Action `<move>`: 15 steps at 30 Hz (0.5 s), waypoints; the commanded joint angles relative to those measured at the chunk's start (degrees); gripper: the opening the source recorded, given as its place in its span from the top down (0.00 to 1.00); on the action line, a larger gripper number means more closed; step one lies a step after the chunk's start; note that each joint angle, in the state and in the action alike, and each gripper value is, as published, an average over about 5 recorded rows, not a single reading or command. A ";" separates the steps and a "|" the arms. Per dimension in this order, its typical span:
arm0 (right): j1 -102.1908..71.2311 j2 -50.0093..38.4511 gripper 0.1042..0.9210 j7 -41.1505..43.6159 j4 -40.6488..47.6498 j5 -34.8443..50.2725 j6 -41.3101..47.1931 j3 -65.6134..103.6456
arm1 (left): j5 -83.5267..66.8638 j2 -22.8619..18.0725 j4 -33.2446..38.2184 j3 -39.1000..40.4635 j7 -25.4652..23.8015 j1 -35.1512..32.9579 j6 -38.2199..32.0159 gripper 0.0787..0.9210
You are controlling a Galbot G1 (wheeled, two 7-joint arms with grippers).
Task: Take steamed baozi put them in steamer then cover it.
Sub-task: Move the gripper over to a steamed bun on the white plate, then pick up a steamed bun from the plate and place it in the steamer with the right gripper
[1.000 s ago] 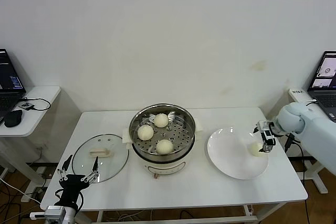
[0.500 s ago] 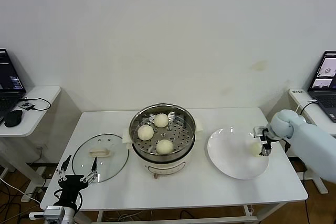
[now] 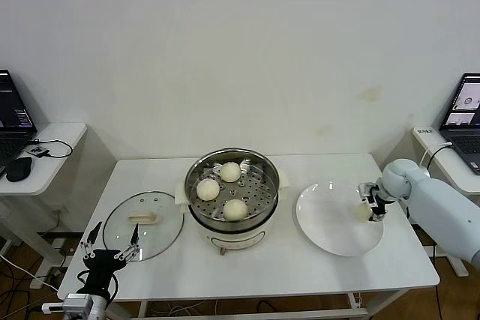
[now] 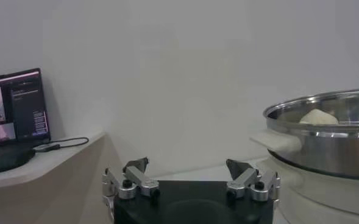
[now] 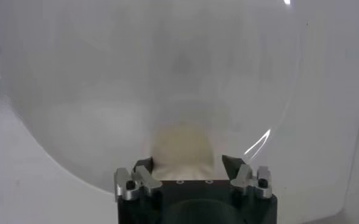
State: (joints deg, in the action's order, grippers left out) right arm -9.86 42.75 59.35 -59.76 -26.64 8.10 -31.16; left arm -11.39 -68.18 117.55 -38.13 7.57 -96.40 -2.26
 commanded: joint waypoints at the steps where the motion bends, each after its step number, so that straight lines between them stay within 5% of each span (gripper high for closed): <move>1: -0.03 0.02 0.40 0.41 -0.04 -0.62 -0.16 -0.01 | 0.00 -0.04 0.07 -0.07 -0.01 -0.05 -0.05 0.12; 6: 0.89 -1.40 0.51 1.04 -2.83 2.05 0.56 -0.91 | -0.02 0.05 0.24 -0.27 -0.01 -0.19 -0.07 0.12; 15: 11.67 -6.70 0.51 2.46 -11.51 12.64 3.45 -9.24 | 0.00 0.12 0.95 -0.46 -0.04 -0.41 0.06 0.12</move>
State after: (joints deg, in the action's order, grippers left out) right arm -6.70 39.97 61.04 -64.34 -22.52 9.73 -34.09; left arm -11.42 -68.07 118.29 -38.60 7.57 -96.79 -2.29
